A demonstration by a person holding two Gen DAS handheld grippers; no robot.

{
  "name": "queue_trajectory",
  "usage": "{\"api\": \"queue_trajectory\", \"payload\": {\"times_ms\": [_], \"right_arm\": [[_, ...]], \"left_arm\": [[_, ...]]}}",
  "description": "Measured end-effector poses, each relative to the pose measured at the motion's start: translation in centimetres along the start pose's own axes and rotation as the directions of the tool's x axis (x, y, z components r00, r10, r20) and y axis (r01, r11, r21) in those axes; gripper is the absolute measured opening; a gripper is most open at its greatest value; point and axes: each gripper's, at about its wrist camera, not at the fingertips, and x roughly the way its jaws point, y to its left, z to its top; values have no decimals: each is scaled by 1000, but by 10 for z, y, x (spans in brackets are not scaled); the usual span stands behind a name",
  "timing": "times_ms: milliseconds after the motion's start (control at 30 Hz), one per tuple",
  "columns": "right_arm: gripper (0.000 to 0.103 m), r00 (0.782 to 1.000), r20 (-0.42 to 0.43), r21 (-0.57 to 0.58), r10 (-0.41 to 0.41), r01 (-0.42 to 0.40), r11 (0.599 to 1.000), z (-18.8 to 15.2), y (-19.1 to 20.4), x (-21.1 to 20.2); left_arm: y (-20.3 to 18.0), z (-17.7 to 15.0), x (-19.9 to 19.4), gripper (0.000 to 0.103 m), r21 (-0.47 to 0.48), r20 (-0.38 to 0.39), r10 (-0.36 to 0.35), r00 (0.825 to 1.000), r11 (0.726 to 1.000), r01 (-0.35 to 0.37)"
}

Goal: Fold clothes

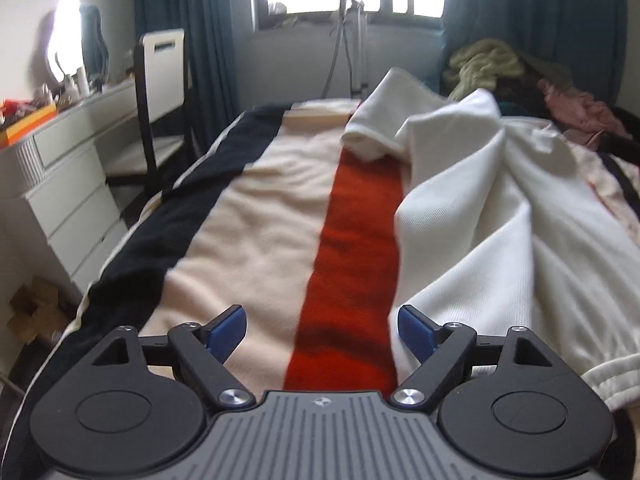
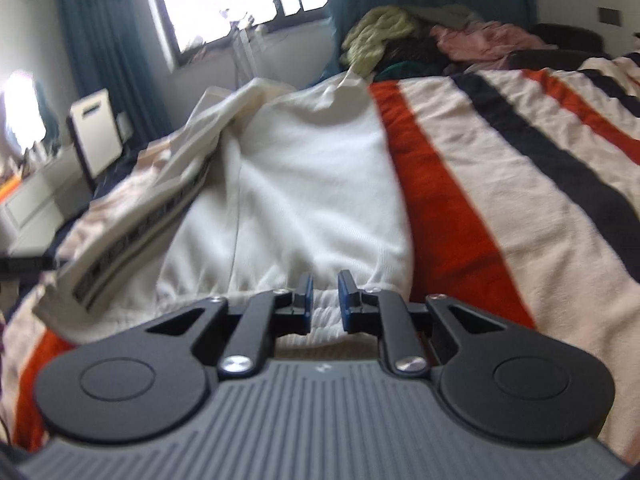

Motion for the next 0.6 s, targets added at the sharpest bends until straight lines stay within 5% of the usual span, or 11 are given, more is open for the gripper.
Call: {"api": "queue_trajectory", "payload": {"times_ms": [100, 233, 433, 567, 600], "right_arm": [[20, 996, 24, 42, -81, 80, 996, 3, -11, -4], [20, 998, -26, 193, -63, 66, 979, 3, -36, 2], [20, 997, -36, 244, -62, 69, 967, 1, -43, 3], [23, 998, -35, 260, -53, 60, 964, 2, -45, 2], [32, 998, -34, 266, -49, 56, 962, 2, -46, 2]], "left_arm": [[9, -3, 2, 84, -38, -33, -29, 999, 999, 28], [10, -6, -1, 83, -65, -44, -51, 998, 997, 48], [4, -5, -4, 78, -75, -31, -111, 993, 991, 108], [6, -7, 3, 68, -98, -59, -138, 989, 986, 132], [6, -7, 3, 58, -95, -55, -140, 989, 986, 134]]}}
